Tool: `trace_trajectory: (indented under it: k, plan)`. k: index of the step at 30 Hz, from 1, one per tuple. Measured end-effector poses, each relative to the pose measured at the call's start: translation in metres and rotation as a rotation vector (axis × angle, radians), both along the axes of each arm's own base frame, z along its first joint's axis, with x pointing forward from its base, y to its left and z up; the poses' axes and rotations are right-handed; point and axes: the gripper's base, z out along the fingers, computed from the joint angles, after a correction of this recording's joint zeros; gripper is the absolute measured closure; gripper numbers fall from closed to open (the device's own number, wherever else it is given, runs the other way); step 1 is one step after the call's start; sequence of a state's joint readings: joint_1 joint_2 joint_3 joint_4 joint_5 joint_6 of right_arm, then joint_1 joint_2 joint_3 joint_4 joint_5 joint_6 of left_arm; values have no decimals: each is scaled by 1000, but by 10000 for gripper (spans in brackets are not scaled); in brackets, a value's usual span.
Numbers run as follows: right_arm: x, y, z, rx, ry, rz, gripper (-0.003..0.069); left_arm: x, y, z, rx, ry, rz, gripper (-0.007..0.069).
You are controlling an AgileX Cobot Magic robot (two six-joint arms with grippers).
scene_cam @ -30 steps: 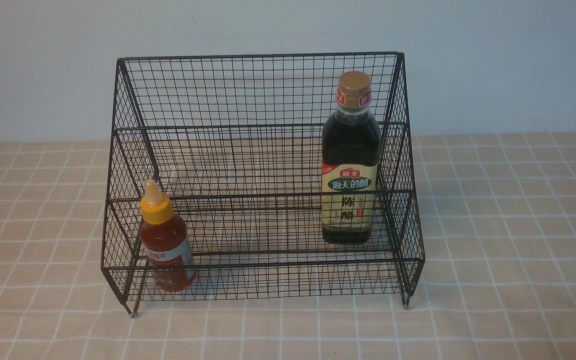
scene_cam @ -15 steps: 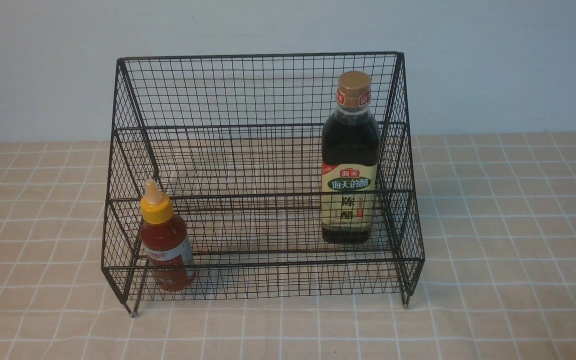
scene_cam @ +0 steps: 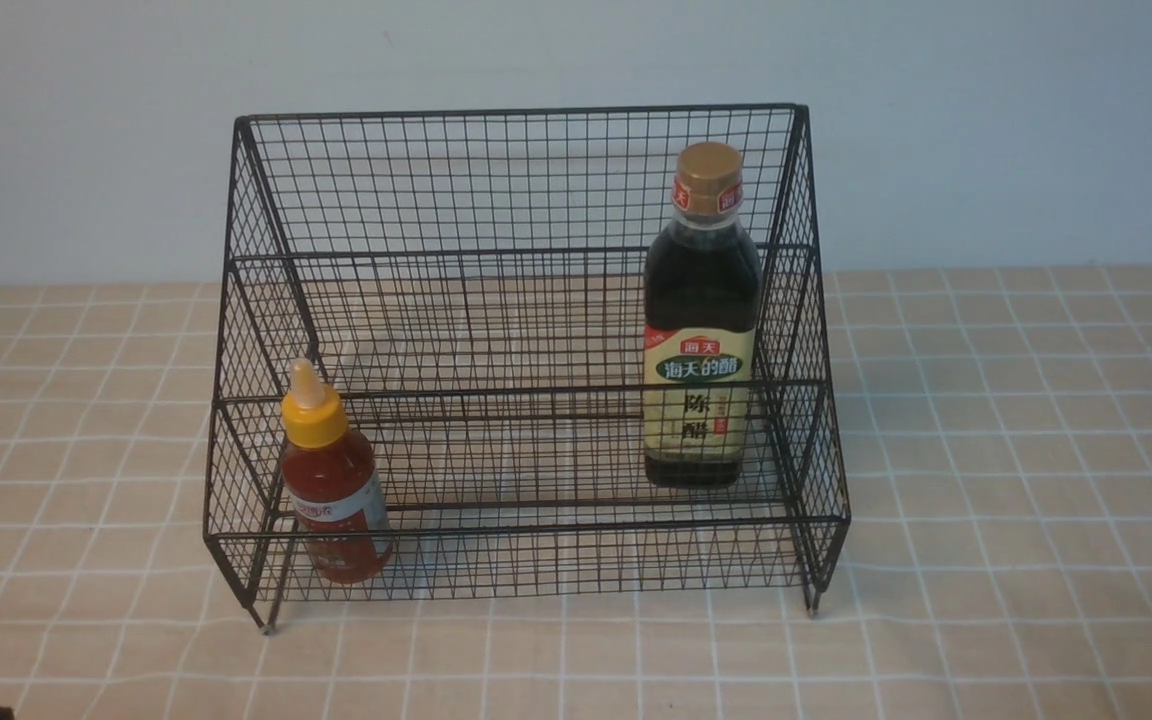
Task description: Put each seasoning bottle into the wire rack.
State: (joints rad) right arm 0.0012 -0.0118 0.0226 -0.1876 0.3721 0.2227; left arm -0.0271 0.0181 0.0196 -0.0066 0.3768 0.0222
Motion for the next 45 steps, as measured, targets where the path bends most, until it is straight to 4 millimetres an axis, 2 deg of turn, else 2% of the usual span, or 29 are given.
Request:
trace_trajectory:
  k: [45]
  plan:
    - [0,0,0,4,0,0,672,-1,0,-1,-4,-23,2,631]
